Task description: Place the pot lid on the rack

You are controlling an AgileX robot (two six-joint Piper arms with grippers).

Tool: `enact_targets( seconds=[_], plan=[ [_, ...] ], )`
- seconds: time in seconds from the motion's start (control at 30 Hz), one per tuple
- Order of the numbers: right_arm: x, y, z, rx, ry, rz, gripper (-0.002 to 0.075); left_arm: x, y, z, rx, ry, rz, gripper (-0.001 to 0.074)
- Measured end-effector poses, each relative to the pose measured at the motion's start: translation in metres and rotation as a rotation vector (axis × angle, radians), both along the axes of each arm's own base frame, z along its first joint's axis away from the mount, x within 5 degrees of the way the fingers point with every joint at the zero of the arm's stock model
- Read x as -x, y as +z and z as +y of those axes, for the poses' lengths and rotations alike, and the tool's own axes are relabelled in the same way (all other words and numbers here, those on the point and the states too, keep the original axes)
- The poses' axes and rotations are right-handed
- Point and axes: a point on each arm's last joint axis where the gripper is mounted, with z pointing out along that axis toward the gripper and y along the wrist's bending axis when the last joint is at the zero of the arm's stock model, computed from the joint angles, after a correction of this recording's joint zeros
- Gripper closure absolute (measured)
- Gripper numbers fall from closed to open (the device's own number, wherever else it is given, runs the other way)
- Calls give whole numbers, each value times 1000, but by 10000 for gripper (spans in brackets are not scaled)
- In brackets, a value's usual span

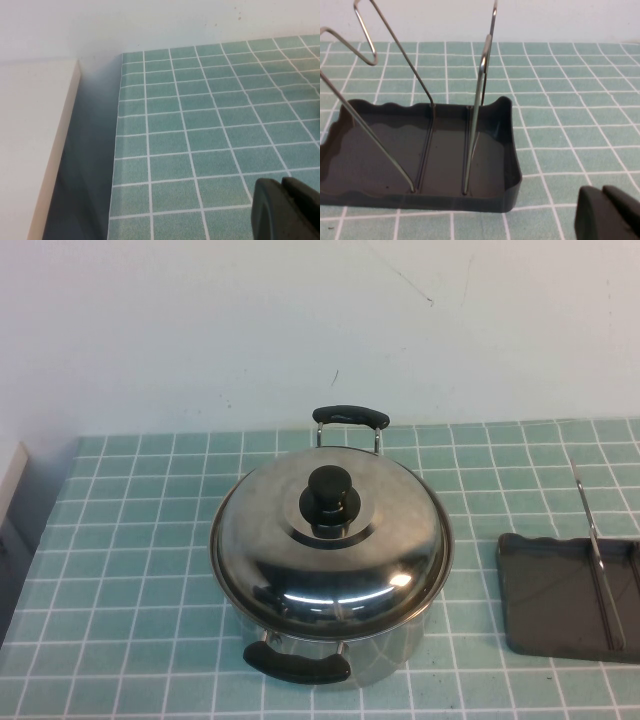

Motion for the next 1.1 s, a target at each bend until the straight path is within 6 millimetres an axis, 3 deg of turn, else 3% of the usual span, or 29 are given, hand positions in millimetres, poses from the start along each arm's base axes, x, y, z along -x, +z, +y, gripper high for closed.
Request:
enact_targets(
  seconds=[0.37, 0.6, 0.7, 0.97, 1.1],
  plan=[
    [0, 0, 0, 0, 0, 0, 727, 0, 1, 1, -51, 1, -18, 737],
    [0, 0, 0, 0, 0, 0, 727, -2, 16, -6, 722, 49, -121, 737],
    [0, 0, 0, 0, 0, 0, 727, -2, 18, -6, 866, 58, -132, 737],
    [0, 0, 0, 0, 0, 0, 727, -3, 24, -4, 977, 76, -187, 737],
    [0, 0, 0, 0, 0, 0, 727, -1, 32, -6, 771, 27, -191, 737]
  ],
)
